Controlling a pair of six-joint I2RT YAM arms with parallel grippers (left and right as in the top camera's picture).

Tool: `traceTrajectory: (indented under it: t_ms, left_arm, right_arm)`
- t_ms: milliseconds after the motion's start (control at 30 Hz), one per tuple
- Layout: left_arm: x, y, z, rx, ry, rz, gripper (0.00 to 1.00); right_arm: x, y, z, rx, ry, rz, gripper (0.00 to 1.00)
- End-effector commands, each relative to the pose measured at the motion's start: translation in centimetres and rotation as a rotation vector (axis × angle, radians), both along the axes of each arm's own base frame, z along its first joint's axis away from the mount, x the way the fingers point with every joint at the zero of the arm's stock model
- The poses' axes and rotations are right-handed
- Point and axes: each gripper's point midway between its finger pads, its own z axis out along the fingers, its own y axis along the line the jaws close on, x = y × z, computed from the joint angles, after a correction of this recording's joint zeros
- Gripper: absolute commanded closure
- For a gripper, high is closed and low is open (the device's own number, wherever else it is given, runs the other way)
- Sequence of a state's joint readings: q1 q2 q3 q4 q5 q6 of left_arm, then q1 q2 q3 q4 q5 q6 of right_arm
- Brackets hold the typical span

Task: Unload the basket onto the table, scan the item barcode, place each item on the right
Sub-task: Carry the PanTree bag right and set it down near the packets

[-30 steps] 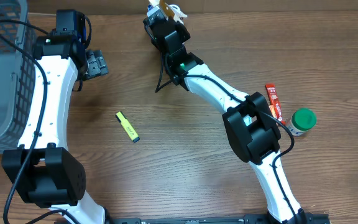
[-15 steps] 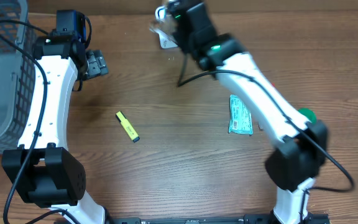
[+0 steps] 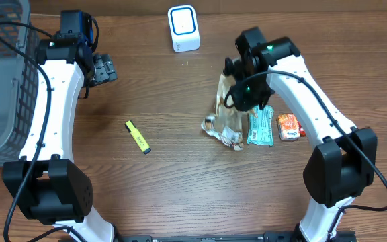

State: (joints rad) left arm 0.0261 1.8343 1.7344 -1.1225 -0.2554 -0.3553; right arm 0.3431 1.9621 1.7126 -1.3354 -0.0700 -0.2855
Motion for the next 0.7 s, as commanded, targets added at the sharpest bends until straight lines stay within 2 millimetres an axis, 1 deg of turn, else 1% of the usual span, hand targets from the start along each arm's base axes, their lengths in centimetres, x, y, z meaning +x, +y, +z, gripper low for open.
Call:
traceTrajectory:
  t_ms: [0, 33, 133, 200, 233, 267, 300, 333, 433, 467, 500, 600, 633, 667]
  left_arm:
    - [0.2, -0.2, 0.5, 0.015, -0.007, -0.022, 0.0]
    - [0.2, -0.2, 0.5, 0.015, -0.007, -0.022, 0.0]
    - [0.2, -0.2, 0.5, 0.015, -0.007, -0.022, 0.0]
    - [0.2, -0.2, 0.5, 0.015, -0.007, -0.022, 0.0]
    - [0.2, -0.2, 0.5, 0.015, -0.007, -0.022, 0.0]
    - [0.2, -0.2, 0.5, 0.015, -0.007, -0.022, 0.0]
    - [0.2, -0.2, 0.5, 0.015, -0.007, -0.022, 0.0]
    - [0.2, -0.2, 0.5, 0.015, -0.007, -0.022, 0.0]
    - [0.2, -0.2, 0.5, 0.015, -0.007, -0.022, 0.0]
    - [0.2, -0.2, 0.5, 0.015, -0.007, -0.022, 0.0]
    - [0.2, -0.2, 0.5, 0.015, -0.007, -0.022, 0.0]
    - [0.2, -0.2, 0.5, 0.015, -0.007, -0.022, 0.0]
    - [0.2, -0.2, 0.5, 0.015, -0.007, -0.022, 0.0]
    - [0.2, -0.2, 0.5, 0.015, -0.007, -0.022, 0.0]
  right_arm:
    - [-0.4, -1.6, -2.5, -0.059, 0.02, 0.045, 0.91]
    - [-0.5, -1.7, -3.2, -0.062, 0.021, 0.045, 0.91]
    - [-0.4, -1.8, -4.3, -0.068, 0.009, 0.044, 0.91]
    - [0.0, -2.3, -4.8, -0.095, -0.015, 0.042, 0.88]
    - [0.5, -2.8, -4.8, -0.124, -0.037, 0.038, 0.72]
    - [1.1, -3.3, -4.8, -0.158, -0.063, 0.035, 0.64]
    - [1.4, -3.6, -4.7, -0.173, -0.075, 0.033, 0.59]
    - [1.9, -4.0, -4.6, -0.198, -0.1, 0.029, 0.44]
    - [3.5, -4.1, -4.4, -0.208, -0.17, -0.04, 0.29]
    - [4.0, -3.9, -4.2, -0.197, -0.189, -0.079, 0.29]
    - [4.8, -3.6, -3.7, -0.174, -0.222, -0.168, 0.27]
    - [5.8, -2.4, -2.2, -0.111, -0.27, -0.372, 0.29]
    - [5.9, -1.8, -1.8, -0.082, -0.273, -0.428, 0.3]
    - [5.6, -0.2, -1.4, -0.012, -0.25, -0.492, 0.3]
